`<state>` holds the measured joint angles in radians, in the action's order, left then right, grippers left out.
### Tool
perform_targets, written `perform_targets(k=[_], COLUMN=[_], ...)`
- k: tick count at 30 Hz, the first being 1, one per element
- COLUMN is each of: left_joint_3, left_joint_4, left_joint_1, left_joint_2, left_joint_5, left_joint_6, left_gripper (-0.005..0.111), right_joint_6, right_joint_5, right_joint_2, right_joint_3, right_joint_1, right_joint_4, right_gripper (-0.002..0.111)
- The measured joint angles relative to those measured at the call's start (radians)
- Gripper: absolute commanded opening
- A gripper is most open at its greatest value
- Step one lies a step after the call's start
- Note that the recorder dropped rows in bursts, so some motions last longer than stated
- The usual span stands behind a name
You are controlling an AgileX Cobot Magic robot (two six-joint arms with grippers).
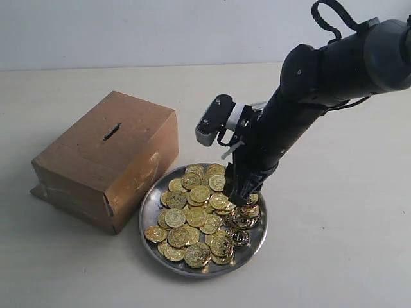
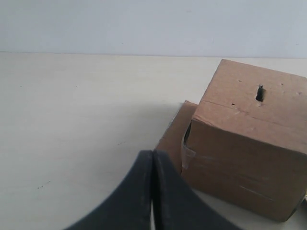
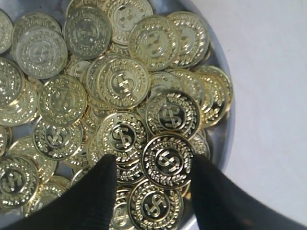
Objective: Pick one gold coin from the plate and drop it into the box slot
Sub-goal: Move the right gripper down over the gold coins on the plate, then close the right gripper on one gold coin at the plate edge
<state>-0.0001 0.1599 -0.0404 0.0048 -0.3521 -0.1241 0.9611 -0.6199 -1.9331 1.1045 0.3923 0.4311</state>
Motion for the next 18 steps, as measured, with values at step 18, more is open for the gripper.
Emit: perform_targets(k=[18], left_joint_3=[0.000], left_joint_4=[0.000], left_joint_1=[0.000], left_joint_2=[0.000], left_joint_5=[0.000], left_joint_6=[0.000], left_gripper=[0.000], right_joint_6=[0.398], right_joint_5=[0.033], right_joint_2=[-0.034], right_joint_3=[0.002], right_joint_1=[0.002], right_joint_4=[-0.012], right_gripper=[0.047])
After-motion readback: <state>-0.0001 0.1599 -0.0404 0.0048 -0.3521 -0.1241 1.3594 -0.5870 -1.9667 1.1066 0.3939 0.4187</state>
